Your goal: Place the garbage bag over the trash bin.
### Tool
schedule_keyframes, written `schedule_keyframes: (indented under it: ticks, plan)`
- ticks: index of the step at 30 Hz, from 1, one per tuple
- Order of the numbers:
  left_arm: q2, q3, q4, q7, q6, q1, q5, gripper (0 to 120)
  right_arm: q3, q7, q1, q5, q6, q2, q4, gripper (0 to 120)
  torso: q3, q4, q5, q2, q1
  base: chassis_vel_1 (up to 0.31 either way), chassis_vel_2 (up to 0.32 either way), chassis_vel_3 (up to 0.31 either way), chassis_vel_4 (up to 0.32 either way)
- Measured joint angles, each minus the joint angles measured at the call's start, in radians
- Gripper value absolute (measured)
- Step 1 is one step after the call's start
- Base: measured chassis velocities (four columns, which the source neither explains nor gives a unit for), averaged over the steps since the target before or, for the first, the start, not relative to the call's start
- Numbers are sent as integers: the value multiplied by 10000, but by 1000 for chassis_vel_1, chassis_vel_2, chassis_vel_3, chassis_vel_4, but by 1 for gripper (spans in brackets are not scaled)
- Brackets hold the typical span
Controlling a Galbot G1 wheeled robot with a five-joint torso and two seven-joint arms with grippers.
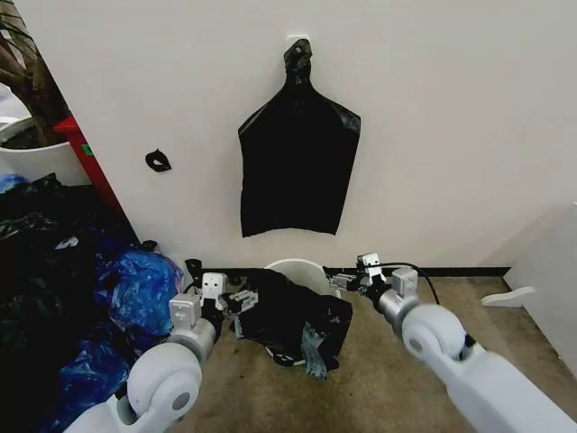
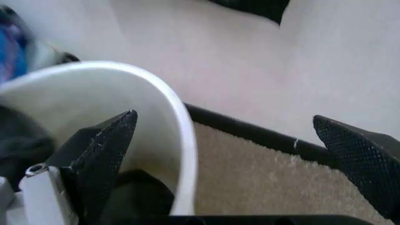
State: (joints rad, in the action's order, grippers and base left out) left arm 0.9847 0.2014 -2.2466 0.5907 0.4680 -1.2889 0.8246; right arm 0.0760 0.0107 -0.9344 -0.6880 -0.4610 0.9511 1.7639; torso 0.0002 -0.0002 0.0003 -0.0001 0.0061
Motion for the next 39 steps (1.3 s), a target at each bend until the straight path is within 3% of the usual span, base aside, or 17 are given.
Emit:
schedule_keyframes:
  ticks: [3, 10, 24, 32, 35, 38, 39]
  plan:
    - [166, 8, 64, 16, 35, -65, -174, 100, -509, -253, 824, 341, -542, 290, -920, 100, -1, 0, -1, 0, 0, 0, 0, 0, 0]
    - [219, 194, 71, 22, 60, -79, -238, 100, -1002, -1562, 1809, 1431, -619, 823, -2406, 95, -1, 0, -2, 0, 0, 0, 0, 0, 0]
    - [253, 205, 169, 43, 52, -96, -320, 100, -1220, -1677, 1859, 1696, -1210, 1027, -2561, 47, -3, -2, -3, 0, -1, 0, 0, 0, 0]
    - [219, 201, 183, 91, -18, -157, -497, 100, -1347, -200, 1653, 1171, -1608, 1141, -2131, 15, -2, 1, -3, 2, 0, 0, 0, 0, 0]
    - [250, 179, 214, 105, -35, -155, -509, 100, -1445, 596, 1491, 764, -1494, 1122, -1915, 10, -2, 0, -3, 2, -1, 0, 0, 0, 0]
    - [294, 160, 243, 126, -69, -154, -517, 100, -1584, 2521, 1032, -383, -1140, 973, -1275, 3, -3, 4, -2, 2, -1, 0, 0, 0, 0]
    - [306, 155, 271, 139, -106, -156, -527, 100, -1677, 3985, 563, -1302, -747, 802, -652, 3, -3, 1, -2, 2, -1, 0, 0, 0, 0]
